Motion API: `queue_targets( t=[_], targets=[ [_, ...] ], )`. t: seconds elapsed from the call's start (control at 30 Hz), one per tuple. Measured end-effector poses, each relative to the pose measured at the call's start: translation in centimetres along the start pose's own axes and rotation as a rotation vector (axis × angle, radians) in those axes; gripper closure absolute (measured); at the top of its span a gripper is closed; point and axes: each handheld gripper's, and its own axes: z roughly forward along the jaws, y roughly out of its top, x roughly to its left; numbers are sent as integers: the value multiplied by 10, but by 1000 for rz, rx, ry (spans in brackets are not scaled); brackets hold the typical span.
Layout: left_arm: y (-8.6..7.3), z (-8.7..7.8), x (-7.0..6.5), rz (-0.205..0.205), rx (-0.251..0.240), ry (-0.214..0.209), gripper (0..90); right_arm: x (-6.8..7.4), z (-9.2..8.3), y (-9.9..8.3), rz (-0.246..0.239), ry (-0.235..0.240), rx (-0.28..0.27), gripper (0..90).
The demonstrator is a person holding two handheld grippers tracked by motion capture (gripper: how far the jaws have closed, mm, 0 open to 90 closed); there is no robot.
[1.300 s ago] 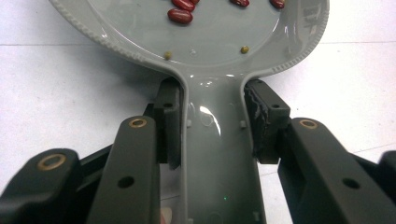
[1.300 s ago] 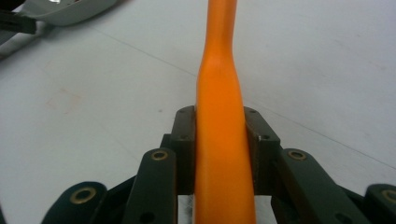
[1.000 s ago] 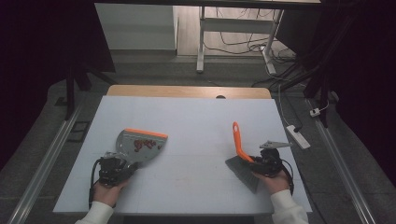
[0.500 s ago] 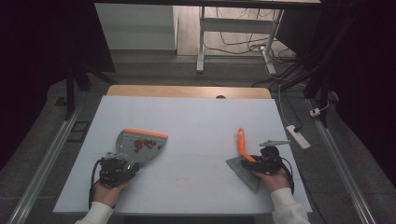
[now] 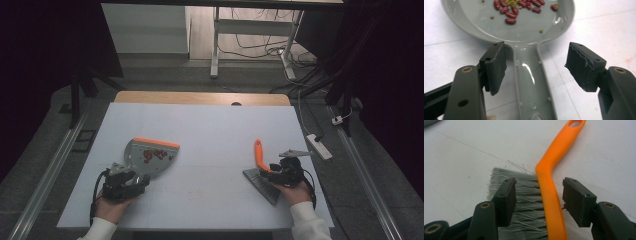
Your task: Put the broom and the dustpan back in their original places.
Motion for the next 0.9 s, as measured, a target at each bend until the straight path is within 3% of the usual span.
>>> queue_targets(
  t=[0.2, 0.37, 0.5, 0.7, 0.9],
  targets=[
    [1, -2, -1, 54, -8, -14, 345, 7, -3, 0, -66, 10, -15, 437],
    [3, -7, -1, 80, -32, 4, 355, 12, -6, 0, -101, 38, -29, 437],
    [6, -11, -3, 113, -54, -20, 354, 18, -7, 1, -129, 70, -39, 440],
    [11, -7, -8, 170, -64, -106, 371, 33, -6, 0, -188, 117, -50, 442],
    [15, 2, -12, 222, -36, -177, 376, 46, -4, 0, -236, 143, -62, 451]
  ],
)
